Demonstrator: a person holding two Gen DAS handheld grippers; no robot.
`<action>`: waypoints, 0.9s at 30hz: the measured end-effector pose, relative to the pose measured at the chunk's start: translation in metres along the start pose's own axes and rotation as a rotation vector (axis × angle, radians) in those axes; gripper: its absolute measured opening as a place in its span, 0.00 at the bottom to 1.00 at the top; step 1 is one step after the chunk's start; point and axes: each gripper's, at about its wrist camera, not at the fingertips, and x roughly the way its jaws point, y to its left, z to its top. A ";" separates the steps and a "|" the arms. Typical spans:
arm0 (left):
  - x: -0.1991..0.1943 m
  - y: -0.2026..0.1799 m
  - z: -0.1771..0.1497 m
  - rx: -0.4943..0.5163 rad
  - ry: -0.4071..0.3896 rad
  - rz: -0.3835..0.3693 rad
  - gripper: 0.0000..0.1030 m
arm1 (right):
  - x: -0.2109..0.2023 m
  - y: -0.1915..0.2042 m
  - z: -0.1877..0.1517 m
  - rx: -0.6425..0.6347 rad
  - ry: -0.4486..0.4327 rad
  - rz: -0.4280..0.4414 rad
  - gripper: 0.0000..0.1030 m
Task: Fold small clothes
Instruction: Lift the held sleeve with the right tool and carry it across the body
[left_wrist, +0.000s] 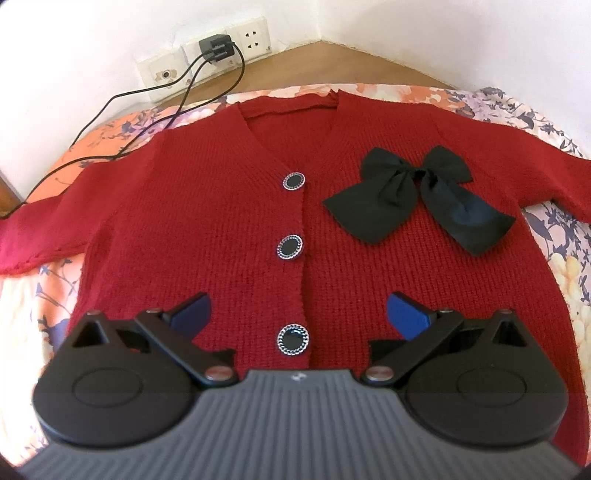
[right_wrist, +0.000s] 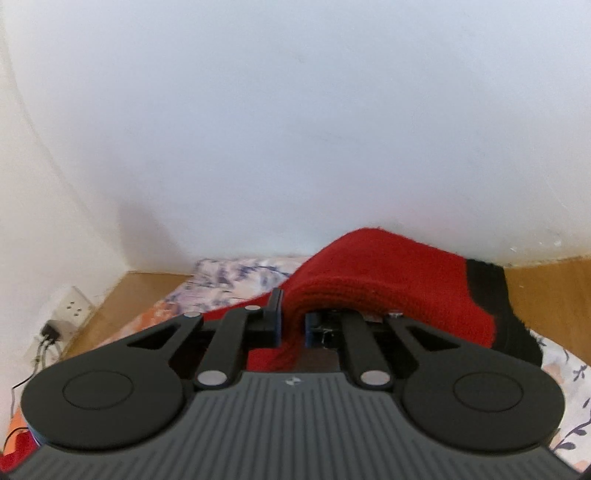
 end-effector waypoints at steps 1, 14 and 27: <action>-0.001 0.001 0.000 -0.004 -0.002 0.000 1.00 | -0.002 0.005 0.001 -0.008 -0.002 0.012 0.10; -0.005 0.034 0.003 -0.027 -0.021 -0.021 1.00 | -0.027 0.080 -0.001 -0.073 -0.015 0.123 0.10; -0.009 0.093 0.009 -0.090 -0.043 -0.008 1.00 | -0.038 0.180 -0.024 -0.170 0.014 0.234 0.10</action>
